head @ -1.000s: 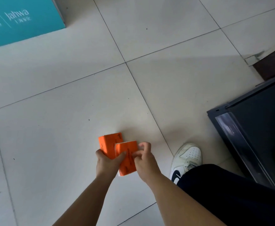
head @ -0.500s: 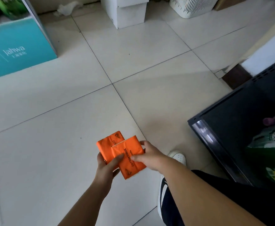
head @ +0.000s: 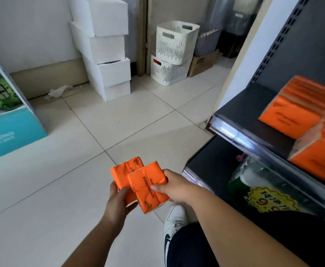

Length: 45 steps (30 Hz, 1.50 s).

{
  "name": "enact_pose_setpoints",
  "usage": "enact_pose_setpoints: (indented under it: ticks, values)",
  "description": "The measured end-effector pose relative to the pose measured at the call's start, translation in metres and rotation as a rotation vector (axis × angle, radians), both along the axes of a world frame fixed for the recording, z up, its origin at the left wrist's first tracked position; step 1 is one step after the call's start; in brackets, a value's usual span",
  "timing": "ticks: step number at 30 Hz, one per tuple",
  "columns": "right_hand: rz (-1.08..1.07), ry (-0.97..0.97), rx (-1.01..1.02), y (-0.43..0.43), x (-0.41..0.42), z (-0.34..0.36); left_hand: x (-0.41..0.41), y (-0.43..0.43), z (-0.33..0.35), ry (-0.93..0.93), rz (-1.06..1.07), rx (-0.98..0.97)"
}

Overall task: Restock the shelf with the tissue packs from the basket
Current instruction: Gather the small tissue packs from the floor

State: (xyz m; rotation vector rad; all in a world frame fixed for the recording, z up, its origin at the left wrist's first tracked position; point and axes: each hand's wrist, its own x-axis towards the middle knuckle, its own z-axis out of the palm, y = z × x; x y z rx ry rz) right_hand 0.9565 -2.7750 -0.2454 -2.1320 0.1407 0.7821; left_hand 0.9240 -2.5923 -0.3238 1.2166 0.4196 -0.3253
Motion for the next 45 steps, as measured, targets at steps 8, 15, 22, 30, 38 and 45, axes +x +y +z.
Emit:
enact_pose_setpoints:
  ticks: [8, 15, 22, 30, 38, 45]
  values:
    - [-0.125, -0.259, 0.023, -0.048, -0.027, 0.083, 0.012, -0.032, 0.097, -0.235, -0.209, 0.127]
    - [-0.204, -0.484, 0.007, -0.103, -0.043, 0.136, 0.025, -0.074, 0.174, -0.434, -0.449, 0.287]
    - [-0.299, -0.648, 0.000, -0.171, -0.050, 0.178, 0.064, -0.145, 0.229, -0.582, -0.652, 0.425]
    - [-0.187, -0.785, -0.270, -0.228, -0.061, 0.190, 0.140, -0.240, 0.278, -0.739, -0.912, 0.704]
    - [0.348, -0.844, -0.744, -0.224, -0.077, 0.165, 0.155, -0.321, 0.286, -0.988, -1.105, 1.139]
    - [0.156, -0.898, -0.691, -0.235, -0.066, 0.160, 0.150, -0.343, 0.273, -1.059, -1.161, 1.361]
